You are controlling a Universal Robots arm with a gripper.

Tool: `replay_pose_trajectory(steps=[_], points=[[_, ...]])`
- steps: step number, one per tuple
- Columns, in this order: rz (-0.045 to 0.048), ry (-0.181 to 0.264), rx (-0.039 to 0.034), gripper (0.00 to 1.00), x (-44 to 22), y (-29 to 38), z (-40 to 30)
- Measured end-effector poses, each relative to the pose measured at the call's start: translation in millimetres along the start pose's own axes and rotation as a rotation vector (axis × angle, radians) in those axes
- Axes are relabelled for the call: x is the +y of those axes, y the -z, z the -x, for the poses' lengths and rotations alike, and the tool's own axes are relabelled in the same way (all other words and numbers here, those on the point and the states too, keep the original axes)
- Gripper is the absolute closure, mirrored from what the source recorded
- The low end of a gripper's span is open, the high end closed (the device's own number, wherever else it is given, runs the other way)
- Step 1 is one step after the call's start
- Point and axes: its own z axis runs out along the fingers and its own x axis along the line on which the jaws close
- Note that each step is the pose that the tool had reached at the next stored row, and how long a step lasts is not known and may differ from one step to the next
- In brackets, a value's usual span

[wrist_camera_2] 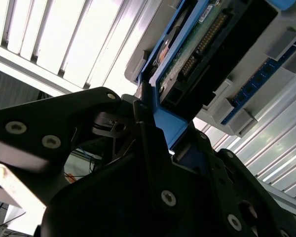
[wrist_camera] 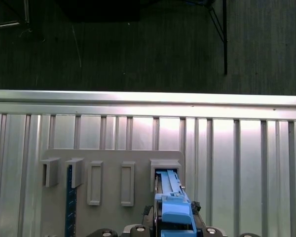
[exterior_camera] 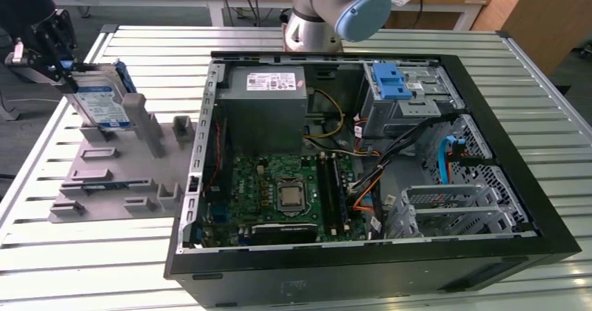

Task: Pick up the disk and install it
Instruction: 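Pick up the disk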

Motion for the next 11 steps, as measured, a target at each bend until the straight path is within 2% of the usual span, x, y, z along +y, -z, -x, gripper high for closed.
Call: replay_pose_trajectory(steps=[11], points=[[0.0001, 0.000, 0.0000, 0.64, 0.0, 2.4, 0.0]])
